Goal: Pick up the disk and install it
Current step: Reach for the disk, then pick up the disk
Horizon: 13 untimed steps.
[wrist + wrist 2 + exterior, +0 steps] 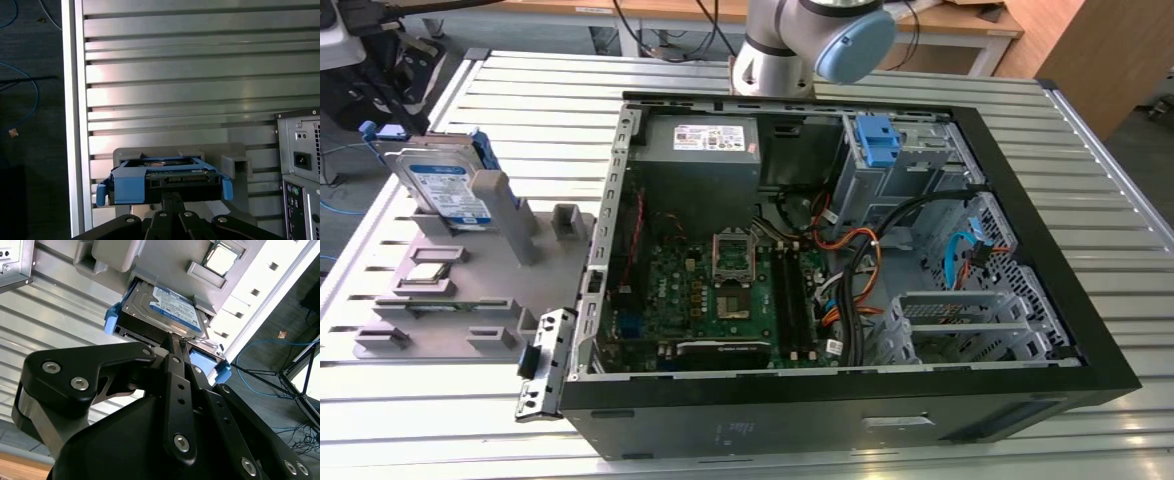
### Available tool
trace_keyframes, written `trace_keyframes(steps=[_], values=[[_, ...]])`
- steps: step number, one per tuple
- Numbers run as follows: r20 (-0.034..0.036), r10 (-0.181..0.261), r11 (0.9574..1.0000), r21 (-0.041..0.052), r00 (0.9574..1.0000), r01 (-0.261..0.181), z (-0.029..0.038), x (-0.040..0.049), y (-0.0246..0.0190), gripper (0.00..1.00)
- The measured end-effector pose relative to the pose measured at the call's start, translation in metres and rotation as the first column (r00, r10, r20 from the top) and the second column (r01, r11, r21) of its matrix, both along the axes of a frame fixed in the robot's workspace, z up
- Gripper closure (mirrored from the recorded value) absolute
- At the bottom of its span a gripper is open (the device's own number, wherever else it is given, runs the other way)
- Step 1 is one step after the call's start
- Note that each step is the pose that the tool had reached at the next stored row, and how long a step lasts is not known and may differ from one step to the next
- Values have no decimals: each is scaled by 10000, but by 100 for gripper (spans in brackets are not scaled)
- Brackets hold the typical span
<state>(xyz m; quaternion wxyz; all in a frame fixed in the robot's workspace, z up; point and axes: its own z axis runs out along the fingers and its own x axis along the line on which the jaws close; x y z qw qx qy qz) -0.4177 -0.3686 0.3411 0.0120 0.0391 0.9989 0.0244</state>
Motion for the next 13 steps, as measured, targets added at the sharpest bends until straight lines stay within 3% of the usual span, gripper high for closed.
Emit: trace_keyframes(steps=[13], values=[[-1,0,10000,15,10000,0,2,-30,-1,89]])
